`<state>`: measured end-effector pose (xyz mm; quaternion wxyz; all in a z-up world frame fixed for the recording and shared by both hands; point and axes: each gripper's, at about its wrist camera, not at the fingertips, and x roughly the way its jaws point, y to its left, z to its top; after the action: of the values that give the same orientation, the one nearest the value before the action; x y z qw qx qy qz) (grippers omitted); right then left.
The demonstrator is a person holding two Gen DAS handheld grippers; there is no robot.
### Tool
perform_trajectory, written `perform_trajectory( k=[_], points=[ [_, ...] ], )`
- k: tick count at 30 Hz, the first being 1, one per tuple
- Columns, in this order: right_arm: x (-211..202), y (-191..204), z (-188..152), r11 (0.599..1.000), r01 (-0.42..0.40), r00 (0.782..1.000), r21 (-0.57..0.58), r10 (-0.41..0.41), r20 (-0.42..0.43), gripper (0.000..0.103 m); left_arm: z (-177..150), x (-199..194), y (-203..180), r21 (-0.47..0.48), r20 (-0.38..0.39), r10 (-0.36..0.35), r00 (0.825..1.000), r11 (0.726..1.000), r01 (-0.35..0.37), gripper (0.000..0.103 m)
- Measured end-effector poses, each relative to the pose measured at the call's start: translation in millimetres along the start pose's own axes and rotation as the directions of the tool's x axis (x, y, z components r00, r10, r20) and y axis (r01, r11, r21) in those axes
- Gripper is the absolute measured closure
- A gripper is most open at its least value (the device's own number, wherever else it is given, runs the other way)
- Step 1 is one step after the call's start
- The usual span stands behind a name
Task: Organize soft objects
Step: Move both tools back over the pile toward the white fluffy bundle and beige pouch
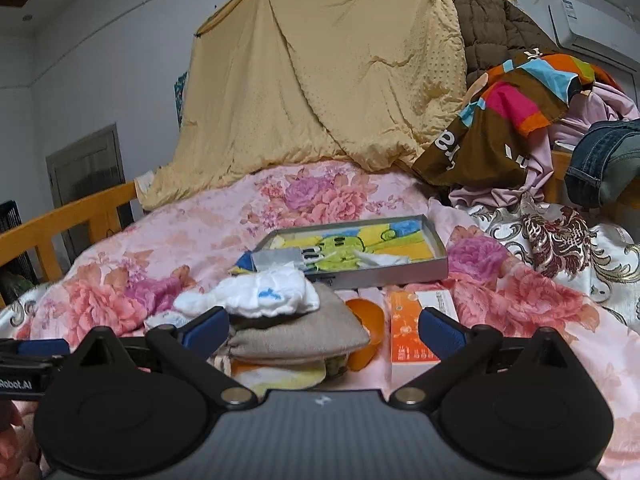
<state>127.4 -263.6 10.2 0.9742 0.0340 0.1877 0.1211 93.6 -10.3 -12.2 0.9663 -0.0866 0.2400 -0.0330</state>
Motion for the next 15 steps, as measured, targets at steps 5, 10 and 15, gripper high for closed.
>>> perform_trajectory(
  k=[5,10,15],
  points=[
    [-4,9,-6,1.000,-0.011,0.997,0.030,0.013,-0.071,0.000,0,-9,5,-0.008,0.003,0.017,1.000,1.000,-0.017,0.001],
    [-11,26,-13,0.999,0.013,0.995,-0.029,-0.016,-0.103,0.000,1,-17,10,-0.036,0.006,0.066,0.998,0.997,-0.066,0.001],
    [-12,37,-17,0.997,-0.001,0.994,-0.077,-0.007,-0.111,0.000,0,-21,16,-0.047,0.002,0.099,0.995,0.994,-0.099,0.001]
  ],
)
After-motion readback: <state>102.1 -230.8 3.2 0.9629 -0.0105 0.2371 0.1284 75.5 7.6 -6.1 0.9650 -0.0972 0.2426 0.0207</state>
